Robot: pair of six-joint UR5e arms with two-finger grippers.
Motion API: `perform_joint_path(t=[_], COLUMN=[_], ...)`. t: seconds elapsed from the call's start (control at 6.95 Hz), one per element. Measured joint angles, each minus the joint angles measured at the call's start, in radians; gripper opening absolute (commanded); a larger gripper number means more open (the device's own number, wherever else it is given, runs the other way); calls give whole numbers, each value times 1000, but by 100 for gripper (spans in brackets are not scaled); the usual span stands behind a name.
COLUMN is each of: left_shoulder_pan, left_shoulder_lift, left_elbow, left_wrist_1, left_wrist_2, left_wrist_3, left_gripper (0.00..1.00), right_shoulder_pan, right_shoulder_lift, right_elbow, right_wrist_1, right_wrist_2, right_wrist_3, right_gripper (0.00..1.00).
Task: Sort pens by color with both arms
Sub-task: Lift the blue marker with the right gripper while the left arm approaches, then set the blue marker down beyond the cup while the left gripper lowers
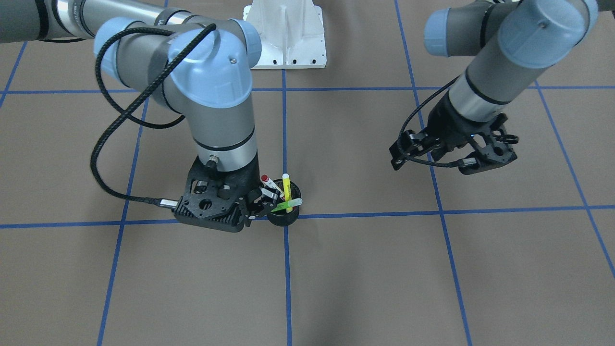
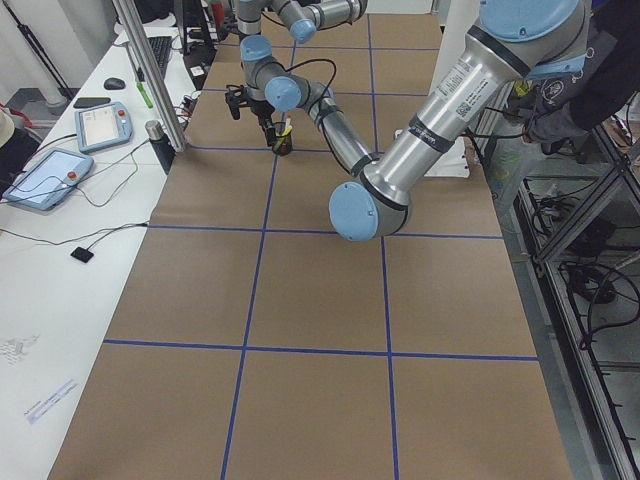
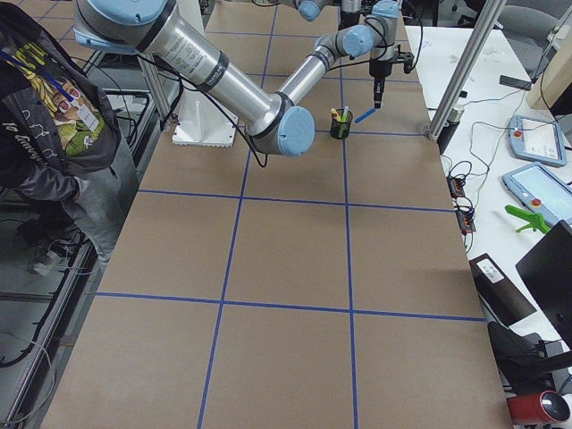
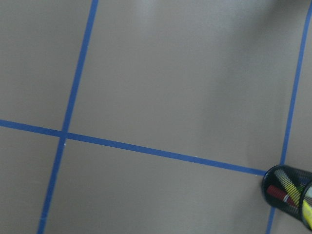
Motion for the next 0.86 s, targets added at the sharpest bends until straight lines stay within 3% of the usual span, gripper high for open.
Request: perform_joint_path(t=[0.29,0.43,0.86], left_shoulder_pan=[36,56,156], left_shoulder_lift=[-89,-132,-219], left_elbow=[78,116,202], left_wrist_1=[0,-2,-36], left_wrist_2=[13,20,68], left_wrist_3=[-202,-309,-601], left_gripper=[99,99,99], right_shoulder_pan=[46,56,65], right_shoulder_lift=[-23,-23,9], right_elbow=[-52,-92,-205], right_wrist_1=[-83,-63,155], right_wrist_2=[144,184,197], right_wrist_3=[-123,-134,-136], right_gripper=[21,21,21])
